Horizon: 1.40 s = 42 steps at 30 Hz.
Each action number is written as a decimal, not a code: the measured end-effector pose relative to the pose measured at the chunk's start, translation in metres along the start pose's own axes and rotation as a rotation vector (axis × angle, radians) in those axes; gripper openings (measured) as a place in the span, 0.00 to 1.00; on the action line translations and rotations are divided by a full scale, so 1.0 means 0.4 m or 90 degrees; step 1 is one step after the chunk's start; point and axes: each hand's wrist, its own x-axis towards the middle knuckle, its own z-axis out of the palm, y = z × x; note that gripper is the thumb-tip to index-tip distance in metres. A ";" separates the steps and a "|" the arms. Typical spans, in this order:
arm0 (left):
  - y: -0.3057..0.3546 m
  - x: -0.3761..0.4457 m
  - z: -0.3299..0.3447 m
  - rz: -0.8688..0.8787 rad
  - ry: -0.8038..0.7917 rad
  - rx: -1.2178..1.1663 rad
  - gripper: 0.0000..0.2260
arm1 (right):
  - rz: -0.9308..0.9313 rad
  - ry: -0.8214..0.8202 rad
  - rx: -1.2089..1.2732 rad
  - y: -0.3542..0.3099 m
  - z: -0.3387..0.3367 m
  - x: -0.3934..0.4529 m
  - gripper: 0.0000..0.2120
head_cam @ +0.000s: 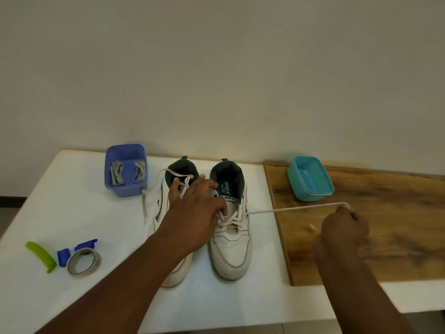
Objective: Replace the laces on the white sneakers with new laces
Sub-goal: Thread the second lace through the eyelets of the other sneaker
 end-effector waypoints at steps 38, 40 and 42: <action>0.060 -0.017 -0.211 -0.421 0.081 -1.226 0.17 | -0.156 -1.154 -0.458 0.000 0.010 -0.342 0.07; 0.033 -0.014 -0.203 -0.474 0.114 -1.066 0.15 | -0.205 -1.027 -0.486 -0.012 0.007 -0.298 0.08; 0.022 -0.021 -0.189 -0.480 0.041 -0.841 0.14 | -0.235 -0.814 -0.387 -0.020 0.006 -0.277 0.07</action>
